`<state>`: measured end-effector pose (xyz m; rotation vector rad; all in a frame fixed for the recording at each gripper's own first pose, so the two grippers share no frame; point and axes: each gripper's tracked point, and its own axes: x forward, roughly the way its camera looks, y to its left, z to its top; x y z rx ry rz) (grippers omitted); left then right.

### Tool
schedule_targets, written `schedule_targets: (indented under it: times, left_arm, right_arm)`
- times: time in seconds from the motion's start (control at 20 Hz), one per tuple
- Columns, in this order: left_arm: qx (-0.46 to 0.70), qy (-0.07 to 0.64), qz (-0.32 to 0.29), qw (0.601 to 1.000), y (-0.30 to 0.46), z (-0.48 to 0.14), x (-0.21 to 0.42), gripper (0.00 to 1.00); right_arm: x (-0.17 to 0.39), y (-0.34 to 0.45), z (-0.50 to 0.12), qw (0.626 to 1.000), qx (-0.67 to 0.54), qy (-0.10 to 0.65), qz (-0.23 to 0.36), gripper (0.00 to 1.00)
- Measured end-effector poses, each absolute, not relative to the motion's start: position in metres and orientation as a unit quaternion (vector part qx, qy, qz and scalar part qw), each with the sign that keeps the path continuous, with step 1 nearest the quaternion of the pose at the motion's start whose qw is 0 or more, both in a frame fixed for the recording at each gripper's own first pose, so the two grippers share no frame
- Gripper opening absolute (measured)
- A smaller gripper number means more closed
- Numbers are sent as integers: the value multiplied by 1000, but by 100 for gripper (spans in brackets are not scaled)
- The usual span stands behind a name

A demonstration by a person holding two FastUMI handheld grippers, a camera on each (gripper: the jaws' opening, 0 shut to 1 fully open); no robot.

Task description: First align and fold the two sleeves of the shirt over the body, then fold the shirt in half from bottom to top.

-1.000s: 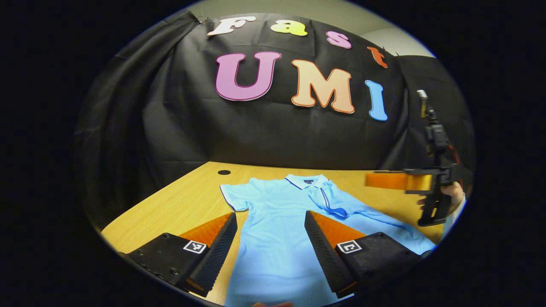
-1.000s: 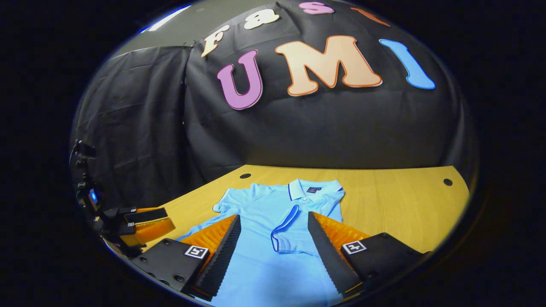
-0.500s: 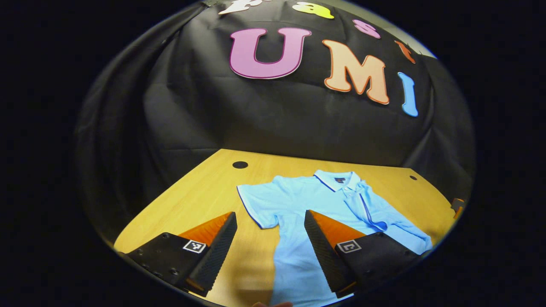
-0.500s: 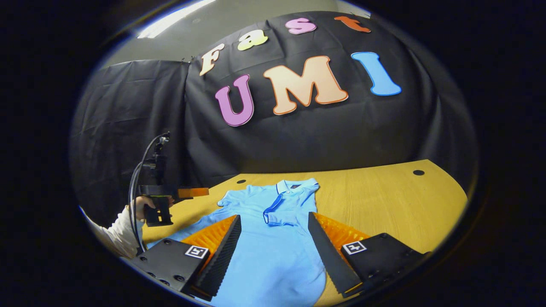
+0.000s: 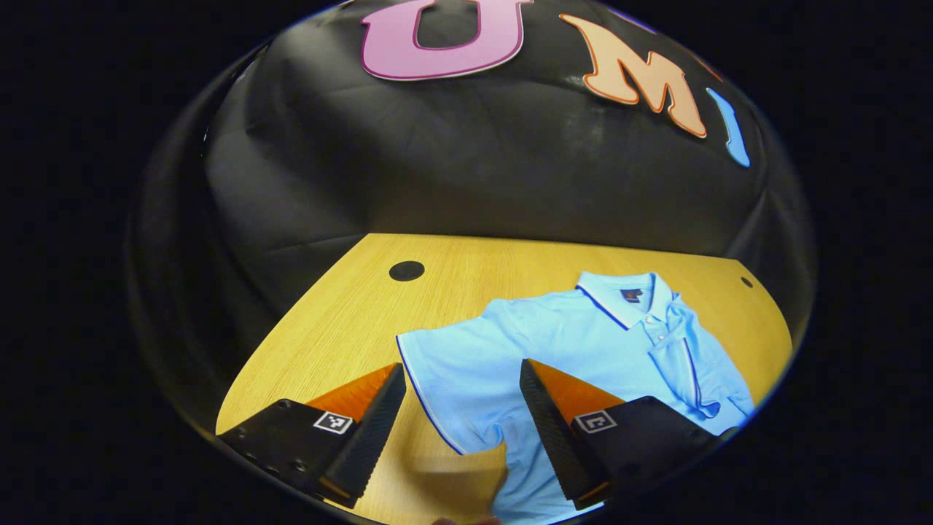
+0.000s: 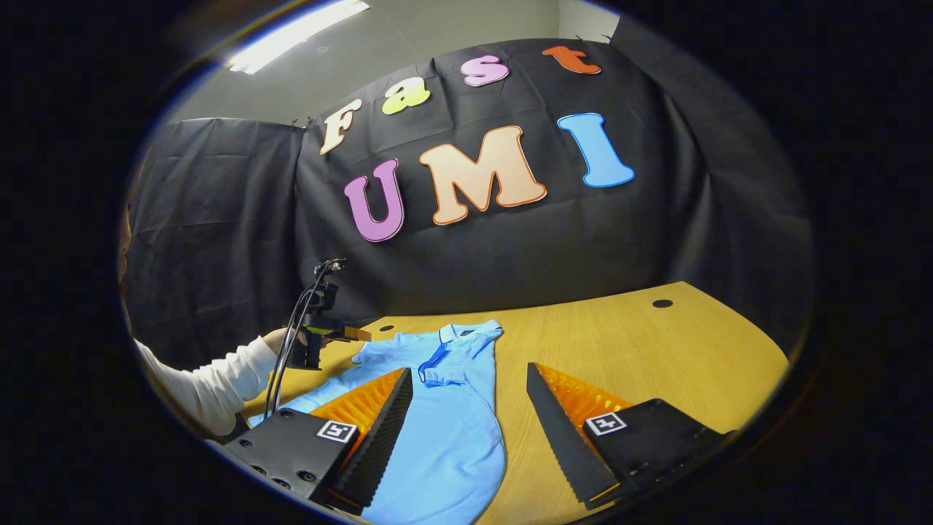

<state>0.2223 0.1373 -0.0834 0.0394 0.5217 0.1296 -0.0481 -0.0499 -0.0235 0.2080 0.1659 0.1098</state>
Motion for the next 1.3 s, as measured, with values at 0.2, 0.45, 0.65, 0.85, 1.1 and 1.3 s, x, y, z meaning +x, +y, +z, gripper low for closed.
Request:
schedule_targets:
  times: [0.2,0.45,0.65,0.85,1.1,1.3]
  left_arm:
    - [29,278,69,958,141,-102,229,93]
    - [28,289,76,954,144,-117,232,93]
    - [22,284,70,956,142,-119,235,92]
    - [11,281,50,958,137,-122,237,81]
    - [4,281,13,960,123,-122,240,39]
    - [17,288,21,957,120,-122,241,0]
  right_arm:
    - [-59,-53,-23,989,112,80,48,98]
    - [-65,-58,-28,990,115,76,41,98]
    - [-68,-55,-28,989,122,75,44,98]
    - [-67,-57,-29,990,116,72,41,98]
    - [-66,-61,-39,988,126,80,34,98]
    - [-66,-59,-50,988,121,91,35,98]
